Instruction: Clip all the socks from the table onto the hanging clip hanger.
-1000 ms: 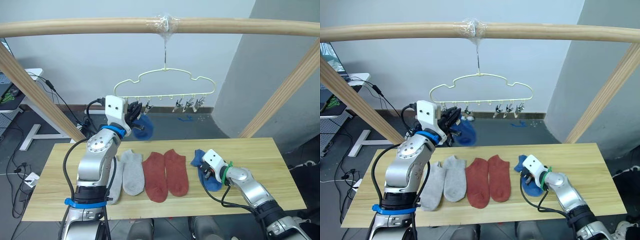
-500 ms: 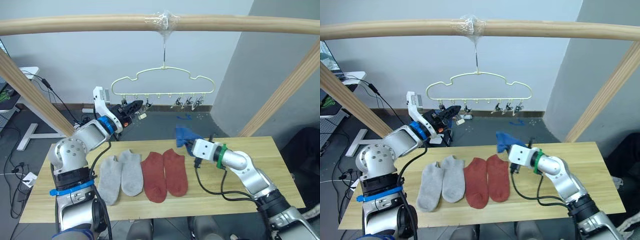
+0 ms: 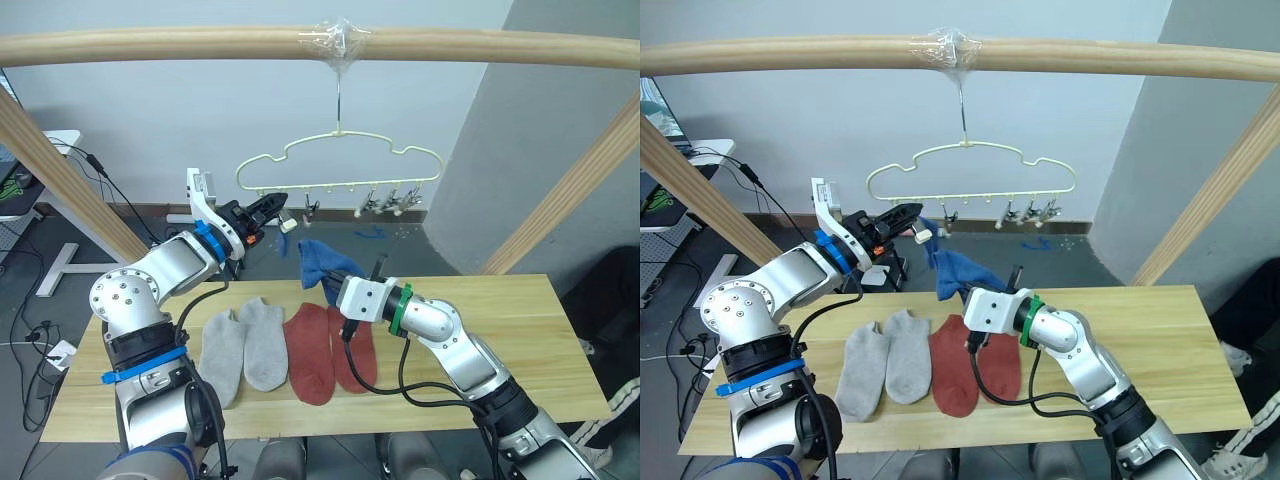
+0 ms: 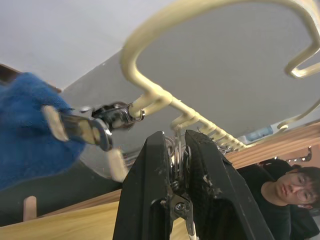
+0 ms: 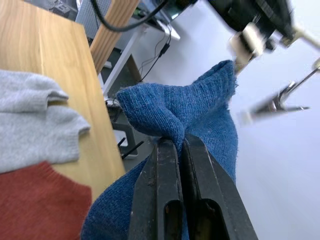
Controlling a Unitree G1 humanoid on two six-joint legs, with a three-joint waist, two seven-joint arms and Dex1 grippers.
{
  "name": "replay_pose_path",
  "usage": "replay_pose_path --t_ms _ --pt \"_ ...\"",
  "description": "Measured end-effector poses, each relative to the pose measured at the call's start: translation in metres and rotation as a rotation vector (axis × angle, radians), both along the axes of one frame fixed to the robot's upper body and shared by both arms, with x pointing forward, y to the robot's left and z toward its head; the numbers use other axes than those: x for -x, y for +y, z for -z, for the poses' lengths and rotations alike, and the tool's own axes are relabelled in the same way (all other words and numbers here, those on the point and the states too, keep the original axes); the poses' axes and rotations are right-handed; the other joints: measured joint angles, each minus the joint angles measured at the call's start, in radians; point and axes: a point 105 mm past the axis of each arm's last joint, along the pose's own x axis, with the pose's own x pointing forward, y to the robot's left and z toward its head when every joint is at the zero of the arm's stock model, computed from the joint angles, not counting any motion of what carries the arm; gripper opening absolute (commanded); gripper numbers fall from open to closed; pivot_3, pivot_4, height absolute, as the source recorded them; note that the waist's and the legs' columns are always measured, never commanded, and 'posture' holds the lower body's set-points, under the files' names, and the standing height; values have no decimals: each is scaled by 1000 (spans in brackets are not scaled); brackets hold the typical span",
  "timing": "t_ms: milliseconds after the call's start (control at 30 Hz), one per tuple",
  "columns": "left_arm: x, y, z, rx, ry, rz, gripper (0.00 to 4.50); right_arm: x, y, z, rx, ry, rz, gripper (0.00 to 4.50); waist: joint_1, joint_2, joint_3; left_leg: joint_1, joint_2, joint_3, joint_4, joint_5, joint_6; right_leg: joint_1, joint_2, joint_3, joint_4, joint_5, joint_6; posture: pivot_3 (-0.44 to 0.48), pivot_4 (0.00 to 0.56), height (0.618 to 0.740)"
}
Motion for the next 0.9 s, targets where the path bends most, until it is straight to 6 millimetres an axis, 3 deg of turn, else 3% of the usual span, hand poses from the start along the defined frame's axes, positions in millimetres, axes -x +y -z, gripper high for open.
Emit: replay_pose_path --t_ms 900 --pt "3 -3 -1 6 -3 29 215 -5 7 -20 175 -262 -24 19 0 0 0 -1 0 0 0 0 0 -1 0 0 0 0 0 20 208 740"
